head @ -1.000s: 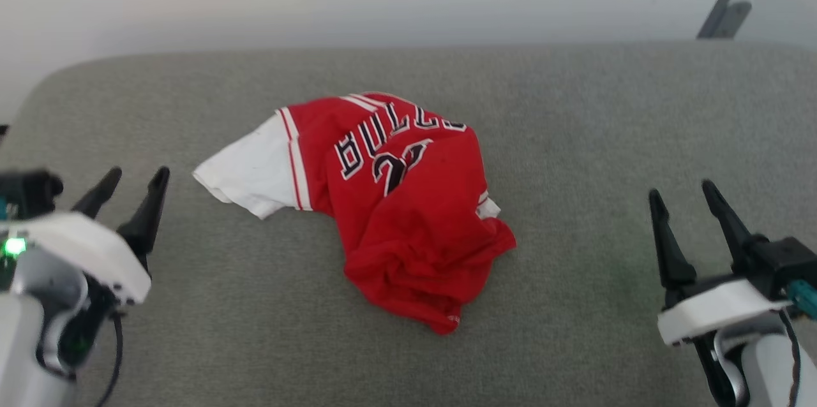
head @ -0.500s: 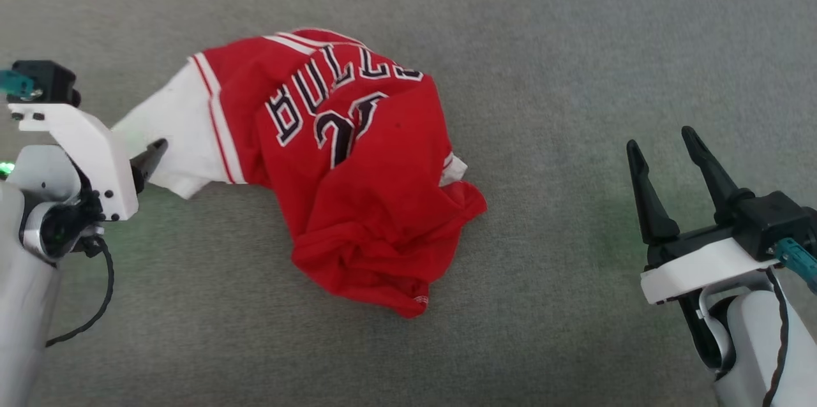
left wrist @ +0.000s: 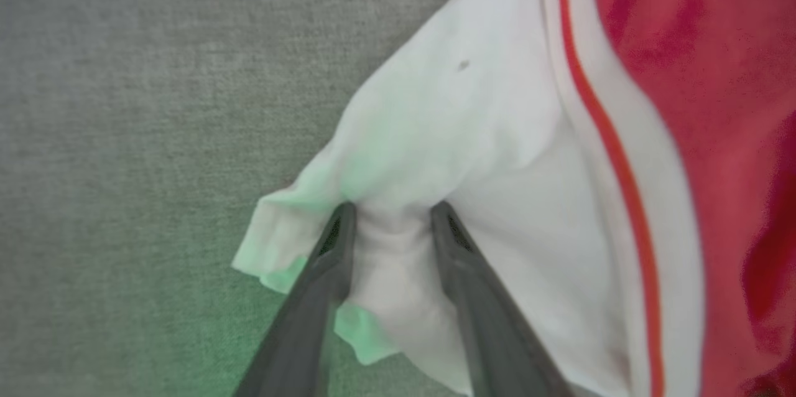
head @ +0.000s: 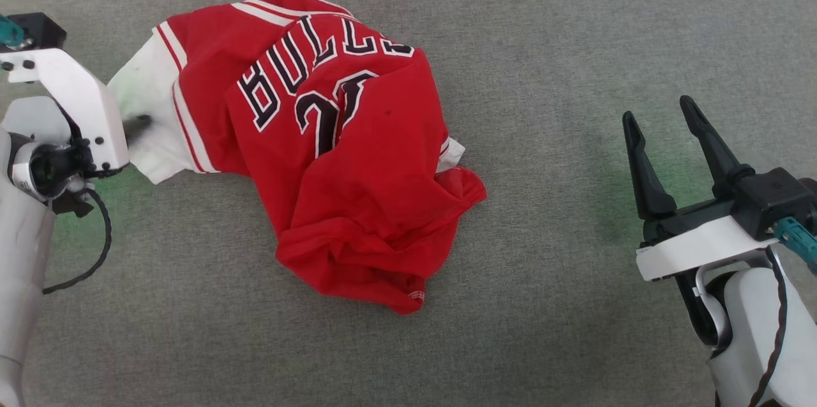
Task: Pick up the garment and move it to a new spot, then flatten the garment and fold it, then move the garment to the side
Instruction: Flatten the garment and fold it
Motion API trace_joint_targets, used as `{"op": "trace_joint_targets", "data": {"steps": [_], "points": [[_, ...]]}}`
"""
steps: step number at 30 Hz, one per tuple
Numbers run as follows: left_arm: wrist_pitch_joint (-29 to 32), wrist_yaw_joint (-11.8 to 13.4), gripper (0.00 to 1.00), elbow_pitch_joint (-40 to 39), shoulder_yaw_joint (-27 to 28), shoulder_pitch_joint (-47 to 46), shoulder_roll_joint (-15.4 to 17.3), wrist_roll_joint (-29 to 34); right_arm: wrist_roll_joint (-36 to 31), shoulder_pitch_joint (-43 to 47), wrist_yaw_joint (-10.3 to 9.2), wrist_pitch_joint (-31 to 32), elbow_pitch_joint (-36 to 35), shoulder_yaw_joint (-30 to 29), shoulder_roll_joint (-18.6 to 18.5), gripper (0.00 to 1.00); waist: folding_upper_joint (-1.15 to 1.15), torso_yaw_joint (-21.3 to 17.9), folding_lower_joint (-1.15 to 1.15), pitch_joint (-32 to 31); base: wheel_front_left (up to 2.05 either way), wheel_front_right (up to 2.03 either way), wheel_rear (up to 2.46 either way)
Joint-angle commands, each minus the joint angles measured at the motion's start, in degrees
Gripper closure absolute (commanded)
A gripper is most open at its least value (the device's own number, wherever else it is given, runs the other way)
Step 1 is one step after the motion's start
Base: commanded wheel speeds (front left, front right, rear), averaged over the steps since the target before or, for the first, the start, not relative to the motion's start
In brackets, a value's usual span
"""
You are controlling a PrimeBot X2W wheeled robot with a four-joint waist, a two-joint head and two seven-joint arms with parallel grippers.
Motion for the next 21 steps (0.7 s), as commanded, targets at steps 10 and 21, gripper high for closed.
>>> {"op": "trace_joint_targets", "data": {"steps": [10,21], "points": [[-1.60,-1.52,1.00,-2.26,-1.92,6.97,1.25,0.16,-0.31,1.05,-0.02,0.06,-0.04,-1.46,-0.66,0.00,0.00,3.50,0.00,-3.20,0.00,0.00,0.00],[2.92,6.25,1.00,-21.62,-0.21,26.36,5.20,-3.45,1.88,2.19,-0.02,2.27,-0.67,-0.29,-1.76,0.00,0.00,6.92,0.00,-6.50,0.00,0.00,0.00]]}}
